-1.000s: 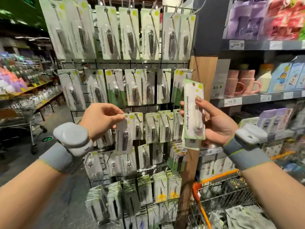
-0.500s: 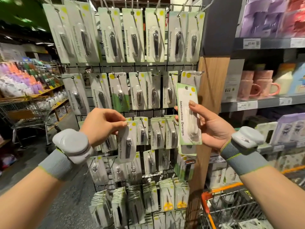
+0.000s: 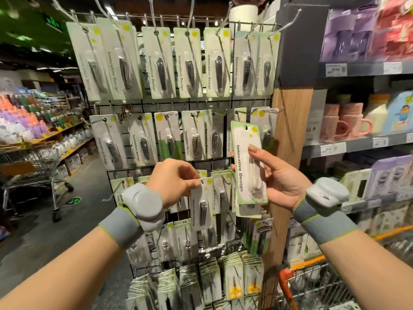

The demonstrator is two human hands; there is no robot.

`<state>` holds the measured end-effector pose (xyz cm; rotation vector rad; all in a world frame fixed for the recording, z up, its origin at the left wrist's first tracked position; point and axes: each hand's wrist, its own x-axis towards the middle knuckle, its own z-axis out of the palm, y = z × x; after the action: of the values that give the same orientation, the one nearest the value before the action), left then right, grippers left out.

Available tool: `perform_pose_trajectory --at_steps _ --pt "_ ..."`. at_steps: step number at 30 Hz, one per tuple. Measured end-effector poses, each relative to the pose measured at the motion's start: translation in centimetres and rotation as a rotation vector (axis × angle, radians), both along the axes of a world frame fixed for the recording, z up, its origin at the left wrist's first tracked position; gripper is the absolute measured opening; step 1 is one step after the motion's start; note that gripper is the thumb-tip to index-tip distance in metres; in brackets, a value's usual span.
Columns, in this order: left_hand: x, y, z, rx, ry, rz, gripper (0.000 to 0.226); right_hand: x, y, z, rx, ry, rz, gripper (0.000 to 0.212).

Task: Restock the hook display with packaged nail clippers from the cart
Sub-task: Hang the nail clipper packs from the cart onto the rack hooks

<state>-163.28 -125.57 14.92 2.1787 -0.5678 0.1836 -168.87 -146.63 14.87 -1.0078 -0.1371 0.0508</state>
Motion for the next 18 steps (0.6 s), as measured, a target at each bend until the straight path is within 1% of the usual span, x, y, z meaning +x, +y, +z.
perform_pose_trajectory --at_steps 2,6,9,11,14,18 --pt "0.00 -0.18 -0.12 0.081 -0.057 0.009 0.004 0.08 0.19 0.13 -0.005 0.008 -0.013 0.088" --pt "-0.33 -0.47 -0.01 0.313 -0.209 0.008 0.002 -0.04 0.52 0.50 0.005 -0.013 0.020 0.071" --pt "-0.24 -0.70 0.10 0.411 -0.286 0.021 0.010 -0.19 0.69 0.83 0.014 -0.022 0.063 0.066" --pt "-0.11 -0.77 0.13 0.417 -0.260 0.025 0.008 -0.15 0.73 0.76 0.006 -0.016 0.066 0.068" --pt "0.06 -0.85 0.25 0.372 -0.215 0.008 0.004 0.23 0.82 0.49 -0.003 -0.005 0.047 0.076" --pt "0.33 -0.95 0.37 0.396 -0.242 0.021 0.003 0.44 0.75 0.40 -0.010 -0.005 0.049 0.071"
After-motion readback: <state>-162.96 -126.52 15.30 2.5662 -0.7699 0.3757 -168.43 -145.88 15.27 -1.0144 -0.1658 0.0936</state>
